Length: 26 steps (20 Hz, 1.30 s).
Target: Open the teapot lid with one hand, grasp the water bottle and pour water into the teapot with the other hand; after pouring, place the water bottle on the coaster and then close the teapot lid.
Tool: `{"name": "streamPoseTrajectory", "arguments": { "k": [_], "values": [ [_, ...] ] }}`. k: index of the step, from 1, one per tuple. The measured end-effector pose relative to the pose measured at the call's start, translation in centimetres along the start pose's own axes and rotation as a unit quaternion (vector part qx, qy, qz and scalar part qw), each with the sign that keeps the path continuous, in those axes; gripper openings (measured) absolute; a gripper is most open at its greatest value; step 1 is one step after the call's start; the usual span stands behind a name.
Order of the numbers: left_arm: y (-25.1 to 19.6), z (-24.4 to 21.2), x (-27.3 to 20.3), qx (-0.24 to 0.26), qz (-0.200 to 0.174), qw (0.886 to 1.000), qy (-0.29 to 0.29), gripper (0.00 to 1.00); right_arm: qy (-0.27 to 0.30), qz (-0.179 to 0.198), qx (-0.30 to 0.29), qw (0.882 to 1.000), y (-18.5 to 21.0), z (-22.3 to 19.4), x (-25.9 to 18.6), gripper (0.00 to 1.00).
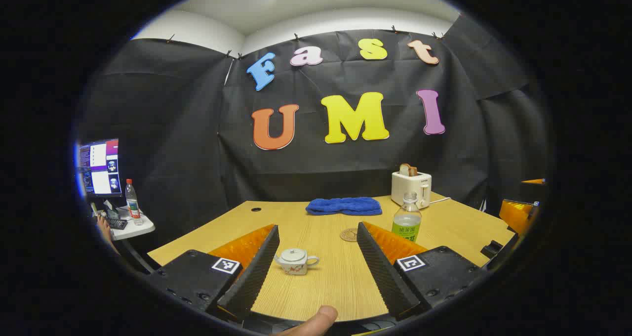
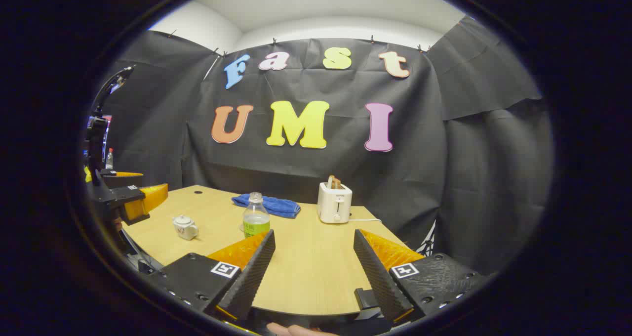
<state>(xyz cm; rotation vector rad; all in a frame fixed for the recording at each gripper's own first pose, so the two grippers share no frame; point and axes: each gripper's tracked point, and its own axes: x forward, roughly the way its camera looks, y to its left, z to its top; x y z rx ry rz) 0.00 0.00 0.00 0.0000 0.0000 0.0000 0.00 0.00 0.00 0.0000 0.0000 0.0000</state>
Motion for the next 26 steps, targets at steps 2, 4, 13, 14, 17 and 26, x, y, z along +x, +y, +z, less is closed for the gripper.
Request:
{"name": "streamPoseTrajectory", "arguments": {
  "k": [2, 4, 13, 14, 17, 26],
  "values": [
    [-0.1, 0.2, -0.1, 0.001, 0.0, 1.0, -0.001, 0.99, 0.003, -0.001, 0.0, 1.0, -0.1, -0.2, 0.2, 0.95],
    [0.1, 0.2, 0.0, 0.002, -0.001, 1.0, -0.003, 0.99, 0.005, -0.003, 0.001, 1.0, -0.3, -0.3, 0.3, 0.95],
    [0.5, -0.2, 0.7, -0.01, -0.005, 1.0, 0.003, 0.99, 0.004, -0.012, -0.001, 1.0, -0.6, -0.5, 0.6, 0.95],
    [0.6, -0.3, 0.8, -0.011, -0.007, 1.0, 0.004, 0.99, 0.006, -0.012, -0.003, 1.0, -0.6, -0.5, 0.6, 0.95],
    [1.3, -0.8, 1.3, -0.013, -0.007, 1.0, 0.013, 0.99, 0.007, -0.014, -0.005, 1.0, -0.6, -0.6, 0.8, 0.96],
    [3.3, -1.7, 4.2, -0.039, -0.012, 0.999, 0.011, 0.99, 0.024, -0.024, -0.001, 0.999, -1.1, -2.0, 2.0, 0.96]
  ]
}}
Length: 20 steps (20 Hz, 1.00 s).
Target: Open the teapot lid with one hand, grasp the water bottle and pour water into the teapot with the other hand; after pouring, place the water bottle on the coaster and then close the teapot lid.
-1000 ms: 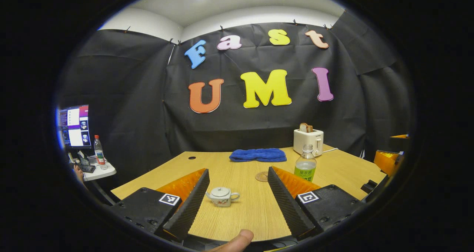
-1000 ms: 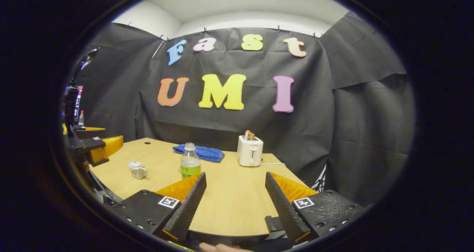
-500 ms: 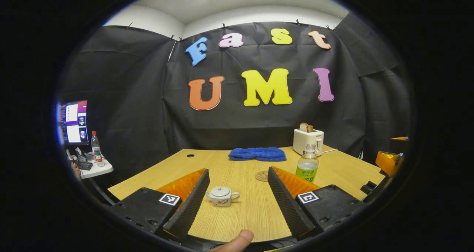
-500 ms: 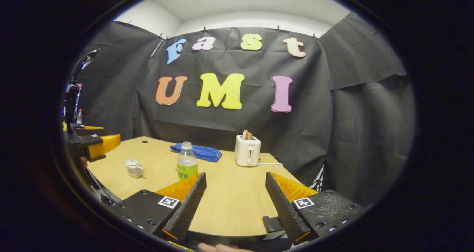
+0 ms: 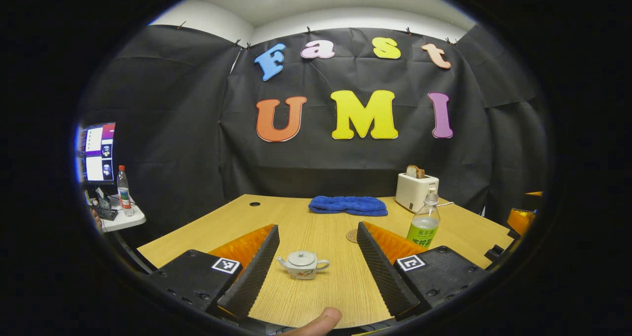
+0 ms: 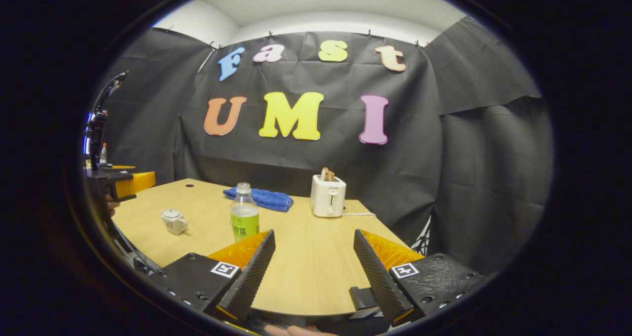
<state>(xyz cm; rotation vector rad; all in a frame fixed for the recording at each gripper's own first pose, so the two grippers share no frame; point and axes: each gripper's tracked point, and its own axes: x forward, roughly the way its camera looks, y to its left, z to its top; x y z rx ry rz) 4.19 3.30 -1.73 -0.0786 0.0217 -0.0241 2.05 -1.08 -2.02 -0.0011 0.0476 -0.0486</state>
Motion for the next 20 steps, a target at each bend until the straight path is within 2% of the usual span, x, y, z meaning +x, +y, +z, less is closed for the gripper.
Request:
{"name": "streamPoseTrajectory", "arguments": {
  "k": [4, 7, 10, 14, 20],
  "values": [
    [1.0, -1.0, 3.6, -0.005, -0.014, 1.0, -0.013, 0.99, 0.005, -0.002, -0.009, 1.0, 0.5, -0.7, 0.6, 0.95],
    [1.1, -3.7, 6.9, -0.005, -0.039, 0.999, -0.001, 0.99, 0.003, -0.001, -0.019, 1.0, 1.0, -1.1, 1.0, 0.95],
    [2.9, -7.5, 9.9, -0.009, -0.023, 0.999, 0.035, 0.99, 0.008, 0.003, -0.026, 1.0, 1.9, -1.8, 1.4, 0.98],
    [3.5, -10.8, 11.9, -0.005, -0.02, 0.998, 0.065, 0.98, 0.018, 0.009, -0.037, 0.999, 3.0, -2.8, 1.7, 0.96],
    [2.8, -11.3, 12.7, -0.001, -0.046, 0.998, 0.053, 0.76, 0.037, 0.018, -0.045, 0.998, 4.0, -4.4, 2.4, 0.96]
  ]
}}
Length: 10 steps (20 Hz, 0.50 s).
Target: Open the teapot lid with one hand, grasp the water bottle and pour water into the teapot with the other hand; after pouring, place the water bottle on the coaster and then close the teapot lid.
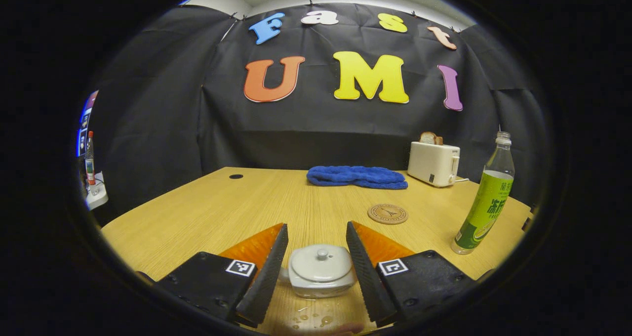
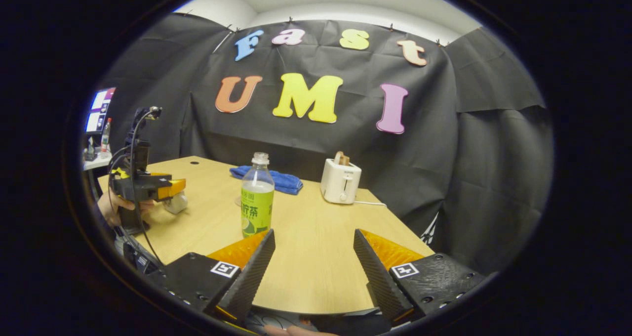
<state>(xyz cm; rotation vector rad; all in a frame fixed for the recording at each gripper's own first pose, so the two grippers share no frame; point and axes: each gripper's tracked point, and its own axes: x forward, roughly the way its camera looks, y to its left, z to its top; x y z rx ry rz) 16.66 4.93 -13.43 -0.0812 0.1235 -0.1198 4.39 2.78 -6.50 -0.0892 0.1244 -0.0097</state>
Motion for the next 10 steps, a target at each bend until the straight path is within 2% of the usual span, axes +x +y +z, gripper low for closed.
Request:
{"name": "streamPoseTrajectory", "arguments": {
  "k": [1, 4, 7, 10],
  "values": [
    [0.04, -0.4, 0.13, 0.004, 0.003, 1.0, 0.009, 0.67, 0.003, 0.001, 0.0, 1.0, 0.12, -0.19, 0.05, 0.96],
    [0.68, -0.23, 0.18, 0.005, 0.014, 1.0, 0.005, 0.53, 0.007, 0.001, 0.0, 1.0, 0.17, -0.39, 0.19, 0.96],
    [0.73, -0.27, 0.31, 0.001, 0.019, 1.0, 0.003, 0.31, 0.009, 0.0, -0.001, 1.0, 0.22, -0.56, 0.37, 0.96],
    [0.26, 0.08, 0.16, 0.007, 0.014, 1.0, -0.002, 0.23, 0.013, 0.004, -0.002, 1.0, 0.63, -0.93, 0.49, 0.96]
  ]
}}
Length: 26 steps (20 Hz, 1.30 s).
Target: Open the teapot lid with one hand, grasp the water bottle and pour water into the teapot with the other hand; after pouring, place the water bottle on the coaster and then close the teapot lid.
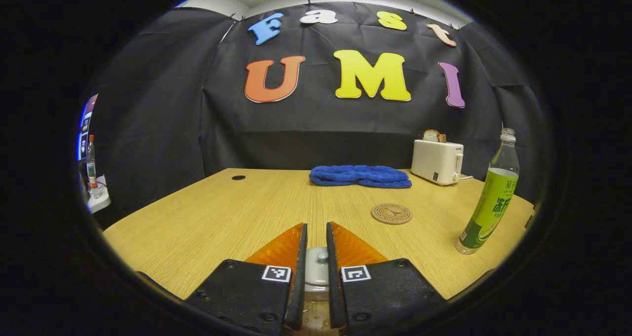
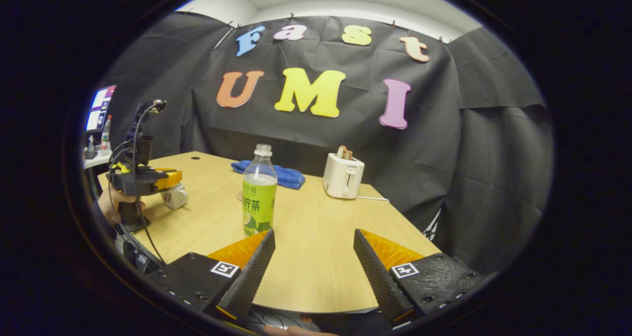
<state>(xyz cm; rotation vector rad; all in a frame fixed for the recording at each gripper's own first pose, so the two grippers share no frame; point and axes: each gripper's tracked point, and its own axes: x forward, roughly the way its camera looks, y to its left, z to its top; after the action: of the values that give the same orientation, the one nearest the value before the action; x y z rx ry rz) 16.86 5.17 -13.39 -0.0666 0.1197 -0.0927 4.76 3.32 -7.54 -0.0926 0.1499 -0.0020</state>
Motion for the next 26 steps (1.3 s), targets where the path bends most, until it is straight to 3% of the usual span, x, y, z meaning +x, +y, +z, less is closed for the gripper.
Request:
{"name": "streamPoseTrajectory", "arguments": {
  "k": [2, 5, 9, 11, 15, 18, 21, 26],
  "values": [
    [0.1, -0.2, 0.2, 0.008, 0.002, 1.0, 0.005, 0.08, 0.001, 0.006, 0.001, 1.0, 0.6, -0.2, 0.2, 0.96],
    [0.1, 0.6, 0.0, 0.001, 0.002, 1.0, 0.011, 0.05, 0.001, 0.015, 0.004, 1.0, 1.2, -0.6, 0.5, 0.96],
    [-0.3, 3.7, -1.3, -0.015, -0.011, 1.0, -0.002, 0.04, 0.004, 0.031, 0.008, 0.999, 2.6, -1.3, 1.2, 0.98],
    [0.1, 5.1, -2.2, -0.022, -0.003, 1.0, -0.003, 0.04, 0.0, 0.051, 0.019, 0.999, 3.7, -1.4, 1.5, 0.94],
    [-0.9, 6.9, -5.2, -0.048, -0.01, 0.999, 0.014, 0.04, -0.002, 0.084, 0.051, 0.995, 5.7, -1.4, 2.5, 0.96],
    [-1.8, 7.7, -7.4, -0.018, -0.013, 1.0, 0.019, 0.04, -0.011, 0.092, 0.068, 0.993, 6.4, -1.0, 3.5, 0.96],
    [-3.0, 8.7, -9.6, -0.029, -0.024, 0.999, 0.015, 0.04, -0.023, 0.099, 0.081, 0.992, 7.4, -0.1, 4.6, 0.96],
    [-4.0, 10.3, -12.6, -0.005, -0.035, 0.999, -0.009, 0.04, -0.039, 0.093, 0.087, 0.991, 8.8, 1.2, 8.0, 0.96]
  ]
}}
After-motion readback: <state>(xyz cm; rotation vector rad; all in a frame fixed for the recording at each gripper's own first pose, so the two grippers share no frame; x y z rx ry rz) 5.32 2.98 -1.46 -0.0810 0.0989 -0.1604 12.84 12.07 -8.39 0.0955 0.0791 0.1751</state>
